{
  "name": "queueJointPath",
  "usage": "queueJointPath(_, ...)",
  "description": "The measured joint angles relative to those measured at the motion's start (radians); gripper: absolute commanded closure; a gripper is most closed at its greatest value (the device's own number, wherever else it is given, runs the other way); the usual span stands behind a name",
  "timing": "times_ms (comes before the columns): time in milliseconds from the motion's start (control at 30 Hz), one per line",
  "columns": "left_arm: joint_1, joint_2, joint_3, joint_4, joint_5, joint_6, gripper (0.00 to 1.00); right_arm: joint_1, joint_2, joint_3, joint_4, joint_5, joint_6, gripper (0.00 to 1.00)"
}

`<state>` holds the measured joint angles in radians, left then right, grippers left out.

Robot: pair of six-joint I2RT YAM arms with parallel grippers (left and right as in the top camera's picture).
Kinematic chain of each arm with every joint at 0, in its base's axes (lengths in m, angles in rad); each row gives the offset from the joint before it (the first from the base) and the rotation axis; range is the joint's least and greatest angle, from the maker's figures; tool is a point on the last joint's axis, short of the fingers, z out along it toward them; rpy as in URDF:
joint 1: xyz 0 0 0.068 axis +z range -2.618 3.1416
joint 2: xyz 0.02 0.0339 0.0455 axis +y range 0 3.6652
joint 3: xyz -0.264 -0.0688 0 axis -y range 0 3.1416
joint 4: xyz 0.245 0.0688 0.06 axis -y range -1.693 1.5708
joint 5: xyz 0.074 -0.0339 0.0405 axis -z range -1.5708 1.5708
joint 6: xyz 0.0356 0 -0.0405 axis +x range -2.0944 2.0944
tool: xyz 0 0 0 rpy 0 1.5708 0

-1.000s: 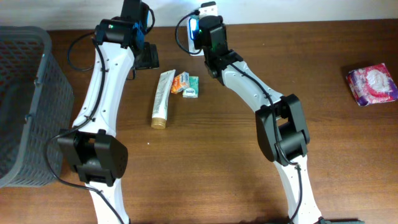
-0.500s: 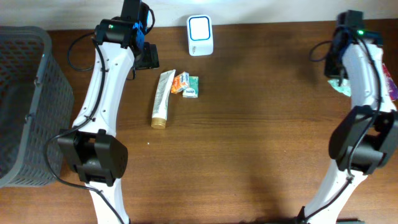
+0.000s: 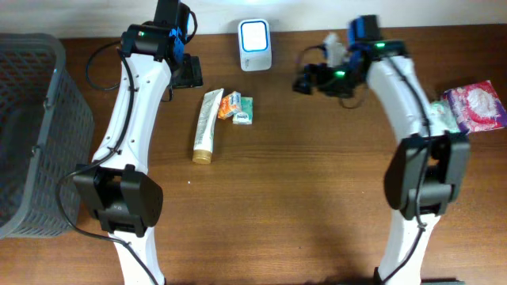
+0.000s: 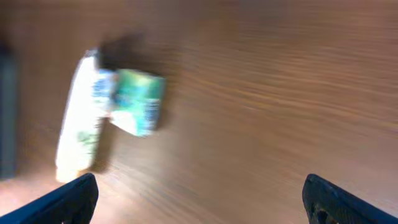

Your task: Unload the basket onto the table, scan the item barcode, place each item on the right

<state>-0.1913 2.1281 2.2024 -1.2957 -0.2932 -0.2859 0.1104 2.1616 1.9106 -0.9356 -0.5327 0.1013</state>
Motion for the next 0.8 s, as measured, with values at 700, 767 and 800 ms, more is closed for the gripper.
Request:
queueJointPath(700,0.0,0.0,0.0,0.0,0.0,0.0,0.01,0.29,0.242,0.004,0.259,0.158,0.645,0.96)
queueJointPath(767,0.0,0.0,0.0,0.0,0.0,0.0,0.01,0.273,0.231,0.011,0.173,0.16,0.632,0.96)
queueJointPath(800,0.0,0.0,0.0,0.001,0.0,0.0,0.01,0.237,0.2,0.013,0.025,0.229,0.59,0.96)
